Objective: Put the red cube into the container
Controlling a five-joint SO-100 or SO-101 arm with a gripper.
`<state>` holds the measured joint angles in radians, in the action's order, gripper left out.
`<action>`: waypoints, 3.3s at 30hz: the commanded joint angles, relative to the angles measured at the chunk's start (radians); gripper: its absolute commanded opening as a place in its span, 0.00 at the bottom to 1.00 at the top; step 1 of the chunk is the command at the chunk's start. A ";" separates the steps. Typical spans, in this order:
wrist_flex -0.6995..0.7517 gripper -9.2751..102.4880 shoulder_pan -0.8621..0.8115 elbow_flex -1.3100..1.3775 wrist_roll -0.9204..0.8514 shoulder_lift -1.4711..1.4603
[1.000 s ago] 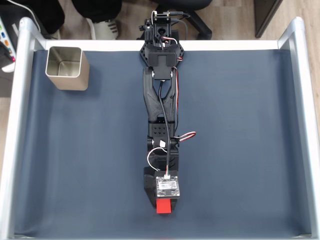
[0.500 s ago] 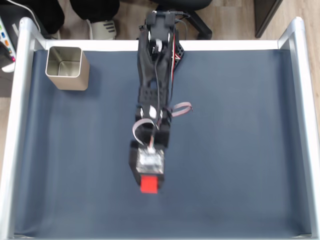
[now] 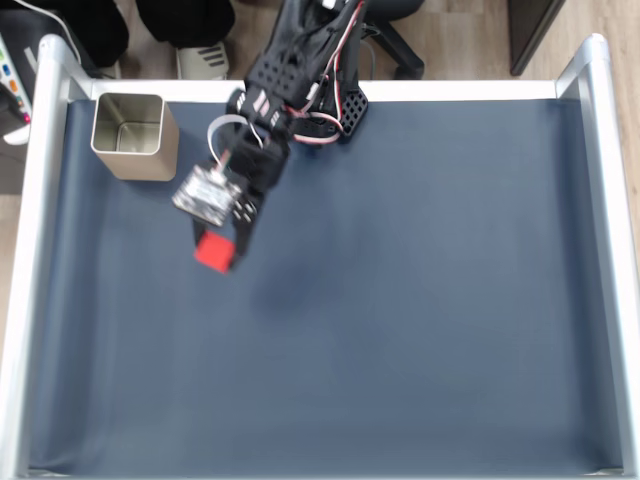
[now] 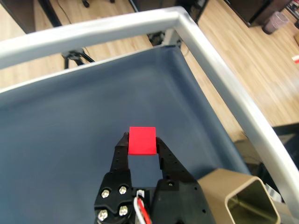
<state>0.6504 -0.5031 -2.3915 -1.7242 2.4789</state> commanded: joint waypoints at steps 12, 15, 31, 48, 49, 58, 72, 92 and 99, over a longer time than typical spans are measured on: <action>0.107 0.08 -0.526 -0.106 -0.109 0.324; 0.051 0.08 -0.594 -0.126 -0.109 0.319; -0.173 0.08 -0.833 -0.209 -0.097 0.181; -0.334 0.09 -0.833 -0.282 -0.054 0.084; -0.334 0.09 -0.833 -0.285 -0.054 0.086; -0.354 0.18 -0.830 -0.296 -0.035 0.077; -0.399 0.28 -0.836 -0.327 0.003 0.077; -0.396 0.08 -0.758 -0.284 0.041 0.143; -0.336 0.08 -0.471 -0.172 0.114 0.195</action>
<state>0.3099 -1.0615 -2.6369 -1.6322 2.6384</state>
